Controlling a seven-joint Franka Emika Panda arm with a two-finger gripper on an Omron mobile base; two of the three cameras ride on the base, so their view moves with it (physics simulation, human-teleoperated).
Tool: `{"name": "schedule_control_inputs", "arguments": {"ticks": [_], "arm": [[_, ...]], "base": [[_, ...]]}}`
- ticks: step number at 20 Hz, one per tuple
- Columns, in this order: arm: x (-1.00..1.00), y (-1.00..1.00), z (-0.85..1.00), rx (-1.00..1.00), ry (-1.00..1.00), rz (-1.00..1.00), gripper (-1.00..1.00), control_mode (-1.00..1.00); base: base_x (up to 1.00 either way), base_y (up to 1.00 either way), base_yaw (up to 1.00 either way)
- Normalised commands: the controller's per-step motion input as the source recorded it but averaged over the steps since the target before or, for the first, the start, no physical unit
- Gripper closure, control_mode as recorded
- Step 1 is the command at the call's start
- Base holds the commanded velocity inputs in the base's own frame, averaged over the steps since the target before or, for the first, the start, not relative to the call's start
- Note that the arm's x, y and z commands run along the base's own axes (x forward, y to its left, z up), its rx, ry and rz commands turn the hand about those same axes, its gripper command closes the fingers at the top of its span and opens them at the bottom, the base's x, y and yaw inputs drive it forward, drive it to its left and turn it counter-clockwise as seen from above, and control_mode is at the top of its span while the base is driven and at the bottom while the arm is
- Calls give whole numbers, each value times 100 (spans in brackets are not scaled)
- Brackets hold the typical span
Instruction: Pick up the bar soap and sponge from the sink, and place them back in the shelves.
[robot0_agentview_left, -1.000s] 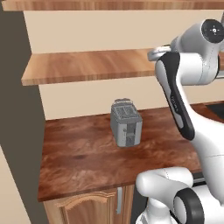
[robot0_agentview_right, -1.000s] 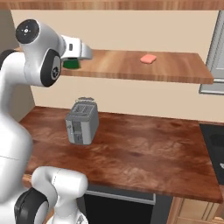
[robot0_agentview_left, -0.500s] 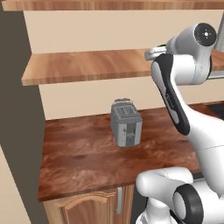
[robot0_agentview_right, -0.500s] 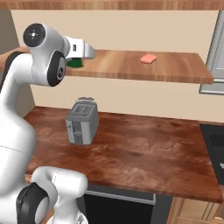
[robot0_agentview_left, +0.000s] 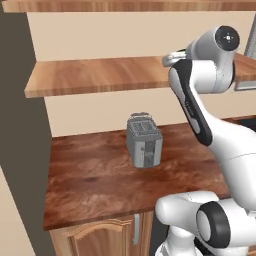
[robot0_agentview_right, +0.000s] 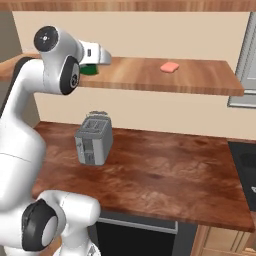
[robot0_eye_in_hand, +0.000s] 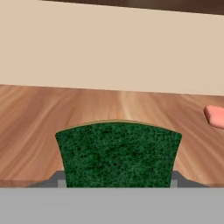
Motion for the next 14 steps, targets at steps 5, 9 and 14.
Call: {"name": "schedule_control_inputs", "arguments": {"ticks": [5, 9, 14], "arm": [[25, 0, -2, 0, 0, 0, 100, -100], [25, 0, -9, 0, 0, 0, 100, -100], [24, 0, -13, 0, 0, 0, 100, -100]], "base": [[0, 0, 0], [0, 0, 0], [0, 0, 0]]}}
